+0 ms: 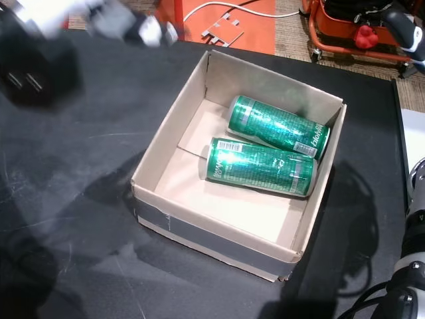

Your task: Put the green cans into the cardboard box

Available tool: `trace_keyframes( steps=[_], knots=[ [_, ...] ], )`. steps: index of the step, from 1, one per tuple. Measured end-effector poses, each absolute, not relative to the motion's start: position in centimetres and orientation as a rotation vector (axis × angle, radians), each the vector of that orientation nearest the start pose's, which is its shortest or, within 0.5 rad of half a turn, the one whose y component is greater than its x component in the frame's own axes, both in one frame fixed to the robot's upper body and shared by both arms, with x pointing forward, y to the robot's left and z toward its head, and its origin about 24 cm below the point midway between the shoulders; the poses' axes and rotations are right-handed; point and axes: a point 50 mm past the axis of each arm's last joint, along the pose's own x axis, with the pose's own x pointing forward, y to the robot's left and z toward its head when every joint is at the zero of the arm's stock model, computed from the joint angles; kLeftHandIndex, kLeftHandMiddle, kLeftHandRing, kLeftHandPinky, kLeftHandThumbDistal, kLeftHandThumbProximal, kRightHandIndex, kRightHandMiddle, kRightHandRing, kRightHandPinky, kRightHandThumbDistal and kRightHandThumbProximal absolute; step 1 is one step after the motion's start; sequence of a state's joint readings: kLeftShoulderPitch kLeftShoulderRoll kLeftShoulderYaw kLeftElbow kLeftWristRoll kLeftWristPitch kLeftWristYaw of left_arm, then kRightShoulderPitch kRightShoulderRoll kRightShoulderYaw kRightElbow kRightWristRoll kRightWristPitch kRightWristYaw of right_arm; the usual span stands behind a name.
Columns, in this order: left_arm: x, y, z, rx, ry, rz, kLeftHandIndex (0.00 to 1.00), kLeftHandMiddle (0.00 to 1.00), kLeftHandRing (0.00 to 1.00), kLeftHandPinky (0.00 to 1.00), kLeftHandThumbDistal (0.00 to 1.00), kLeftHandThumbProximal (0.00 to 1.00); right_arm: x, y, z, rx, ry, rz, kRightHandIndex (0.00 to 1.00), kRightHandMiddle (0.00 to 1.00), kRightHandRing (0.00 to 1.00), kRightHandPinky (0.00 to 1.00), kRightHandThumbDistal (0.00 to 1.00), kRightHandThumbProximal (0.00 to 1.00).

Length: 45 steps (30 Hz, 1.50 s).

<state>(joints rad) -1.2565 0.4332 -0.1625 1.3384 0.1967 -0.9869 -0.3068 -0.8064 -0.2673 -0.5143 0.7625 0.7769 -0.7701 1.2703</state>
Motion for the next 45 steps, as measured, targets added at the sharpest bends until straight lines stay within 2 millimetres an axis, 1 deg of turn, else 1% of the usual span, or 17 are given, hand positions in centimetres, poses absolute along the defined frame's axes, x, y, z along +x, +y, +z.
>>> trace_keyframes(
  steps=[4,6,7,8,9,10,11,12,15,18,22,25,29,31,33,37,45],
  knots=[
    [38.2,18.5,25.6,0.521,-0.811,-0.512,0.94,0.93,1.00,0.93,0.92,0.13,32.5,-24.6,19.2,0.038,-1.145,0.524,0.61,0.44,0.48,0.79,1.00,0.83],
    [37.6,20.6,25.5,0.379,-0.851,-0.504,0.96,0.95,1.00,0.97,0.79,0.20,32.6,-24.6,19.1,0.043,-1.139,0.525,0.61,0.46,0.49,0.79,1.00,0.83],
    [37.3,21.7,25.3,0.297,-0.879,-0.496,0.96,0.95,1.00,0.97,0.74,0.26,32.6,-24.6,19.0,0.045,-1.136,0.524,0.60,0.46,0.49,0.78,1.00,0.84],
    [36.8,23.0,24.9,0.216,-0.911,-0.488,0.94,0.93,1.00,0.95,0.83,0.42,32.6,-24.7,19.0,0.045,-1.135,0.522,0.61,0.46,0.49,0.78,1.00,0.84],
    [36.4,24.2,24.6,0.132,-0.949,-0.474,0.90,0.92,1.00,0.95,0.78,0.52,32.6,-24.7,19.0,0.044,-1.134,0.520,0.63,0.46,0.50,0.78,1.00,0.82],
    [35.9,25.3,24.3,0.063,-0.993,-0.449,0.89,0.92,1.00,0.95,0.75,0.52,32.6,-24.8,19.0,0.043,-1.133,0.518,0.64,0.47,0.50,0.78,1.00,0.81],
    [35.2,26.6,23.8,-0.013,-1.050,-0.409,0.87,0.92,1.00,0.94,0.79,0.43,32.6,-24.9,19.0,0.041,-1.131,0.513,0.65,0.47,0.51,0.79,1.00,0.80],
    [34.5,28.1,23.3,-0.105,-1.118,-0.354,0.85,0.94,1.00,0.97,0.82,0.43,32.5,-25.2,19.1,0.037,-1.131,0.505,0.66,0.47,0.52,0.80,1.00,0.80],
    [32.4,31.3,21.9,-0.300,-1.290,-0.221,0.84,0.99,1.00,1.00,0.72,0.48,32.2,-26.3,19.6,0.015,-1.136,0.480,0.67,0.47,0.52,0.81,1.00,0.80],
    [31.9,30.4,21.6,-0.386,-1.372,-0.262,0.76,0.89,1.00,0.96,0.78,0.49,32.2,-26.6,20.0,0.012,-1.147,0.481,0.64,0.49,0.54,0.79,1.00,0.79],
    [32.3,27.4,21.4,-0.428,-1.403,-0.374,0.73,0.83,1.00,0.91,0.96,0.40,32.5,-26.3,20.8,0.020,-1.163,0.503,0.72,0.52,0.55,0.78,1.00,0.79],
    [32.2,26.2,21.8,-0.401,-1.423,-0.436,0.77,0.87,1.00,0.93,0.89,0.38,32.5,-26.4,20.7,0.024,-1.160,0.499,0.71,0.51,0.55,0.79,1.00,0.83],
    [32.1,25.8,22.0,-0.364,-1.426,-0.478,0.82,0.88,0.99,0.95,0.82,0.67,32.4,-26.6,20.6,0.018,-1.162,0.484,0.68,0.53,0.54,0.78,1.00,0.82],
    [32.2,25.5,21.9,-0.359,-1.420,-0.470,0.84,0.88,1.00,0.97,0.74,0.88,32.4,-26.6,20.6,0.015,-1.164,0.483,0.66,0.54,0.56,0.77,1.00,0.83],
    [32.2,25.1,21.9,-0.348,-1.415,-0.450,0.85,0.87,0.99,0.98,0.69,0.98,32.5,-26.6,20.7,0.012,-1.167,0.482,0.64,0.54,0.55,0.77,1.00,0.82],
    [32.4,24.4,22.1,-0.326,-1.401,-0.411,0.87,0.86,0.97,1.00,0.64,1.00,32.5,-26.5,20.9,0.011,-1.170,0.480,0.65,0.53,0.56,0.76,1.00,0.85],
    [32.9,22.9,22.3,-0.356,-1.366,-0.422,0.84,0.86,0.94,0.98,0.61,1.00,32.8,-26.0,21.2,0.030,-1.174,0.506,0.63,0.50,0.53,0.74,1.00,0.77]
  ],
)
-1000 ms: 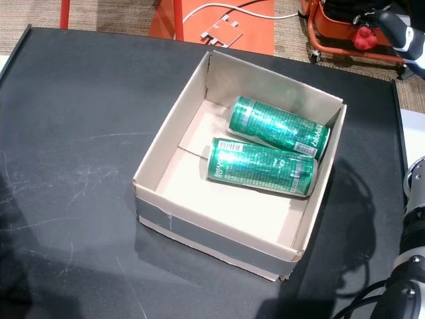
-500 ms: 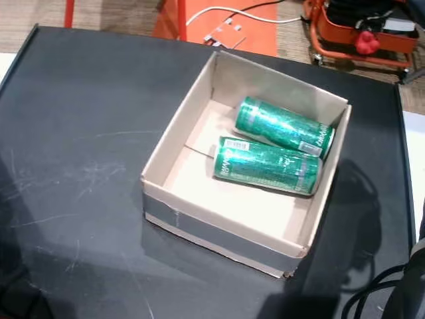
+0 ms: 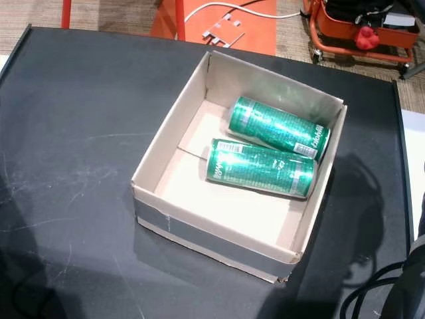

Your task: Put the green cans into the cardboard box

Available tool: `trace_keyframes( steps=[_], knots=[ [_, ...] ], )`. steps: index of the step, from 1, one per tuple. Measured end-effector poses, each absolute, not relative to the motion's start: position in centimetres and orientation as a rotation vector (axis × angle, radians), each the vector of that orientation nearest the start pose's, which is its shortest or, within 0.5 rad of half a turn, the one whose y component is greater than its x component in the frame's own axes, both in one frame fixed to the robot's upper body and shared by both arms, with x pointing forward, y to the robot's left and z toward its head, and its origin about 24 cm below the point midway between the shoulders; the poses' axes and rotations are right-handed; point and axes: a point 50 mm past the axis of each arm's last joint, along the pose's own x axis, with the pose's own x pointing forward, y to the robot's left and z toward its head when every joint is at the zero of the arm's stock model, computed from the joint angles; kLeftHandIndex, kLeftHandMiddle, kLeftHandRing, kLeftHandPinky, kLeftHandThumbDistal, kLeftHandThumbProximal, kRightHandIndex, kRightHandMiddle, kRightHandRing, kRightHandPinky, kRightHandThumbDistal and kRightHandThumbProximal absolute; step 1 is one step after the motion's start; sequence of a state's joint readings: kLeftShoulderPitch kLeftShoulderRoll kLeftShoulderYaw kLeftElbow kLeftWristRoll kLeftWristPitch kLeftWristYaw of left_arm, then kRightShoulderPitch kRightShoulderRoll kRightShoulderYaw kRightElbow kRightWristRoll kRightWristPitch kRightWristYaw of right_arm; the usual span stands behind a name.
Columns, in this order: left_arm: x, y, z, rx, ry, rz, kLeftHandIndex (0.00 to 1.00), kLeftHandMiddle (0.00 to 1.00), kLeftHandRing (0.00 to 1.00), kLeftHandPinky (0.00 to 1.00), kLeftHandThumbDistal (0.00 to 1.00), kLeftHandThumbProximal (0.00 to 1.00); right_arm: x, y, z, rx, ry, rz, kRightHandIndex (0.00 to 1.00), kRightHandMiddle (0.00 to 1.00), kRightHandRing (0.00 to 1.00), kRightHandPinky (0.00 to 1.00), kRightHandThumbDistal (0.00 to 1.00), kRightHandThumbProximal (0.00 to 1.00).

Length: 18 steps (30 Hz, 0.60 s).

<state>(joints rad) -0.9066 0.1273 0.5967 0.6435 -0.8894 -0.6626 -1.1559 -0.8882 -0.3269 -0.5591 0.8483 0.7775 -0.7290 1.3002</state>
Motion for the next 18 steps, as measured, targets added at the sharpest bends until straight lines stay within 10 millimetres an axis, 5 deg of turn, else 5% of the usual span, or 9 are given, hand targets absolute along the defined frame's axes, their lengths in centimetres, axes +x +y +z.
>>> trace_keyframes(
  steps=[5,11,12,14,18],
  knots=[
    [33.2,22.6,22.2,-0.363,-1.337,-0.419,0.86,0.85,0.93,1.00,0.67,0.77,33.1,-25.9,21.0,0.046,-1.159,0.509,0.67,0.50,0.53,0.74,1.00,0.73],
    [33.9,23.0,21.1,-0.388,-1.260,-0.428,0.80,0.84,0.92,0.93,0.76,0.63,33.6,-25.5,20.6,0.081,-1.131,0.567,0.62,0.50,0.53,0.74,1.00,0.68],
    [34.0,23.1,21.1,-0.395,-1.252,-0.431,0.80,0.83,0.91,0.92,0.74,0.60,33.7,-25.5,20.6,0.086,-1.128,0.577,0.61,0.49,0.52,0.74,1.00,0.69],
    [34.2,23.4,21.1,-0.405,-1.240,-0.447,0.81,0.83,0.92,0.89,0.55,0.51,33.8,-25.4,20.6,0.090,-1.125,0.582,0.60,0.48,0.51,0.73,1.00,0.71],
    [34.5,23.9,21.0,-0.387,-1.204,-0.518,0.75,0.77,0.88,0.84,0.56,0.40,33.8,-25.4,20.6,0.086,-1.126,0.585,0.63,0.50,0.52,0.75,1.00,0.68]
  ],
)
